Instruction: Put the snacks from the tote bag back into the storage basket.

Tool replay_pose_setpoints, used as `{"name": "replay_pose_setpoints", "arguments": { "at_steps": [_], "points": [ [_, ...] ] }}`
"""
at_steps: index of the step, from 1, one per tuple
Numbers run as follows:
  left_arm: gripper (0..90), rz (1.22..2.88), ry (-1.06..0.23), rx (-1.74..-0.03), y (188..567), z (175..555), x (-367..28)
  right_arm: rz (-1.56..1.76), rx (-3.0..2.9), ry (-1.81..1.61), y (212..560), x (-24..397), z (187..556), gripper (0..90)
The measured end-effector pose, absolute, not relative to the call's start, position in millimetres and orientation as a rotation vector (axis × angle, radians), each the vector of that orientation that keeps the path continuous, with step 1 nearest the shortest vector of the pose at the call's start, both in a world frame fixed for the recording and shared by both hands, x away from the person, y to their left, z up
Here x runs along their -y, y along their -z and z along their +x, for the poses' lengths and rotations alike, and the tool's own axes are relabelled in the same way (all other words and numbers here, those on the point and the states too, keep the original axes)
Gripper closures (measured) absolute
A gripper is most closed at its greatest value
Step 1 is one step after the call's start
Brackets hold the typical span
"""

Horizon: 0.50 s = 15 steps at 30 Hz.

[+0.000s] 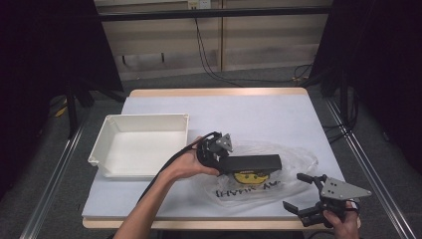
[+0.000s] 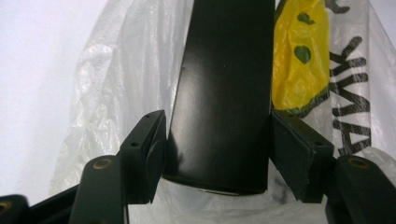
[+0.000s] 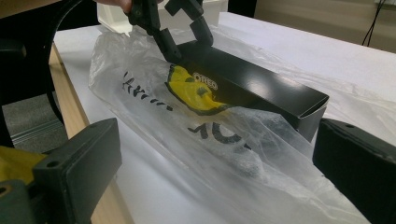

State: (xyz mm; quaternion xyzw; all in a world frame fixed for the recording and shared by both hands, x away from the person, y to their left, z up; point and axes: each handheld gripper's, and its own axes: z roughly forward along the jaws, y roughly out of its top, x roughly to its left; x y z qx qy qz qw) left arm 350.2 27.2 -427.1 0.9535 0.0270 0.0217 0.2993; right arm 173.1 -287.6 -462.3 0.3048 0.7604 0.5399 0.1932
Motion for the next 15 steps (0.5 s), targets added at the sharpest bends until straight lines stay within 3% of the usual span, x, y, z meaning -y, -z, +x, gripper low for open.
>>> {"name": "replay_pose_setpoints", "arguments": {
  "at_steps": [15],
  "points": [
    [38.8, 2.559, -0.030, -0.031, 437, 354, -19, 0.857, -2.146, -1.511, 464, 286, 175, 0.7]
  ]
}}
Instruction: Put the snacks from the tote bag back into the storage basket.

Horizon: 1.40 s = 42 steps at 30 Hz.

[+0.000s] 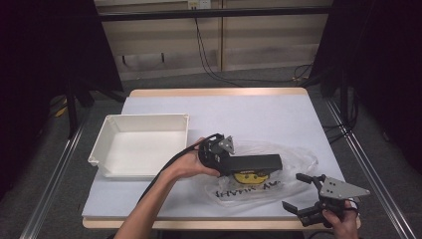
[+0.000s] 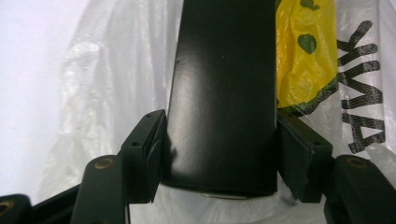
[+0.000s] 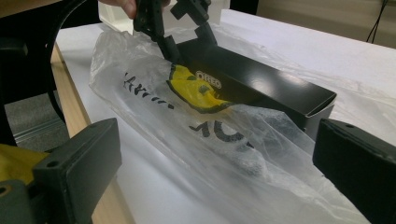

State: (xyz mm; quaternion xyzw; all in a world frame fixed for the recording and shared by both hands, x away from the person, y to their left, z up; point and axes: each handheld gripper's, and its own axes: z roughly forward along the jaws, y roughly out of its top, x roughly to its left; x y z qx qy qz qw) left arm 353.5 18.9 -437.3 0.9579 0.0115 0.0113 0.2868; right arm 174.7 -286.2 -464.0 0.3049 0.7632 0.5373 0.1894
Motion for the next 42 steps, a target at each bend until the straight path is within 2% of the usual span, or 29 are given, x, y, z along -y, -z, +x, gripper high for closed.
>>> {"name": "replay_pose_setpoints", "arguments": {
  "at_steps": [12, 17, 37, 42],
  "points": [
    [38.3, 2.600, -0.009, -0.032, 442, 355, -11, 0.859, -2.147, -1.512, 464, 287, 175, 0.7],
    [41.7, 2.624, -0.001, -0.004, 438, 356, -10, 0.863, -2.151, -1.513, 464, 287, 175, 0.8],
    [43.0, 2.515, 0.051, -0.029, 419, 354, -15, 0.885, -2.109, -1.536, 465, 291, 175, 0.7],
    [43.0, 2.481, 0.028, -0.020, 407, 352, -16, 0.890, -2.108, -1.546, 465, 292, 175, 0.7]
  ]
}}
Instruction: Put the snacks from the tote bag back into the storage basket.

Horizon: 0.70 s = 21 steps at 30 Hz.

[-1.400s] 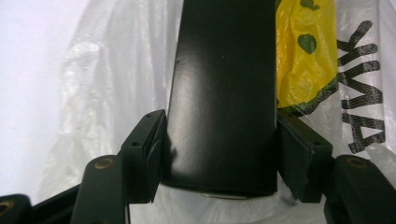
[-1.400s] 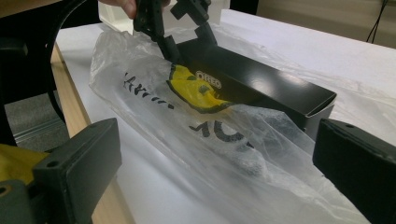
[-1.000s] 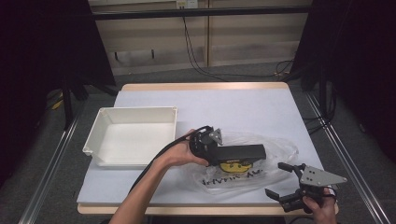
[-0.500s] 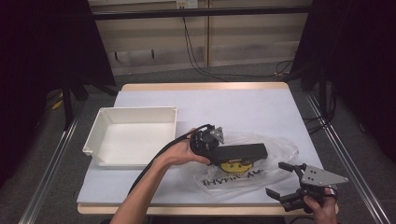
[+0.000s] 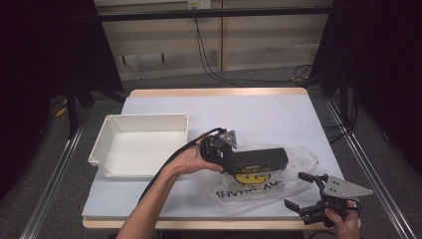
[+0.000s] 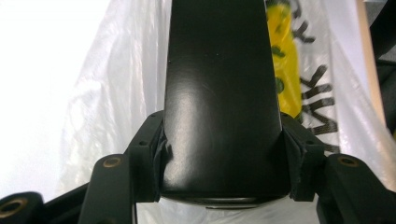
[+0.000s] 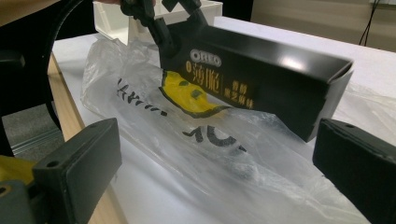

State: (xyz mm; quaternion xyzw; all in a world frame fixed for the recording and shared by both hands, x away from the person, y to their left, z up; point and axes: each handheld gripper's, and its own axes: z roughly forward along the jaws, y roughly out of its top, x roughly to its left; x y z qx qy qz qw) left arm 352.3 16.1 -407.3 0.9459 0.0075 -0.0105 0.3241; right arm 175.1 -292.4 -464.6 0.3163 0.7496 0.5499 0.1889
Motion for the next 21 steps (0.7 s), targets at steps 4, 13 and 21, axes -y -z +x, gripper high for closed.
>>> {"name": "replay_pose_setpoints", "arguments": {
  "at_steps": [4, 13, 21],
  "points": [
    [43.0, 2.444, 0.015, -0.009, 398, 350, -15, 0.876, -2.098, -1.542, 465, 292, 175, 0.7],
    [43.0, 2.391, -0.017, 0.017, 378, 346, -21, 0.877, -2.091, -1.545, 464, 293, 173, 0.6],
    [43.0, 2.378, -0.060, -0.024, 366, 350, -44, 0.876, -2.085, -1.546, 465, 294, 174, 0.6]
  ]
}}
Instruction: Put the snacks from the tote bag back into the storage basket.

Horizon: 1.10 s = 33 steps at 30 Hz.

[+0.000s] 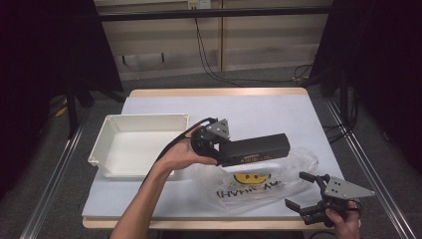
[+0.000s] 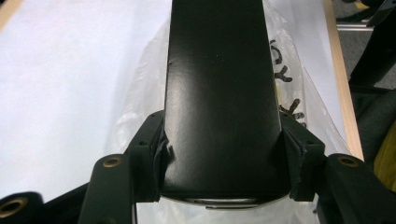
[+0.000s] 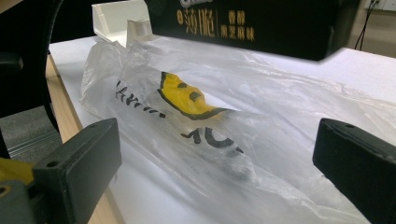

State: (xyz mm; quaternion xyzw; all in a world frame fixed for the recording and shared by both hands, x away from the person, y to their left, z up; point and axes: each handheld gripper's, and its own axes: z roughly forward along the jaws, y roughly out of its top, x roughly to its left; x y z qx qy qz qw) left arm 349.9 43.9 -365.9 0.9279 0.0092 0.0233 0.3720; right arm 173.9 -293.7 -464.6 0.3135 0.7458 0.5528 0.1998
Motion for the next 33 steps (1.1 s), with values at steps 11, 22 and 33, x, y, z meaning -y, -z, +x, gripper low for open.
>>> {"name": "replay_pose_setpoints", "arguments": {
  "at_steps": [11, 22, 33],
  "points": [
    [43.0, 2.351, -0.093, -0.077, 355, 349, -76, 0.877, -2.085, -1.544, 465, 292, 173, 0.6],
    [43.0, 2.357, -0.143, -0.153, 352, 352, -115, 0.881, -2.082, -1.540, 465, 290, 175, 0.6],
    [43.1, 2.357, -0.180, -0.222, 344, 356, -150, 0.885, -2.071, -1.538, 464, 293, 175, 0.4]
  ]
}}
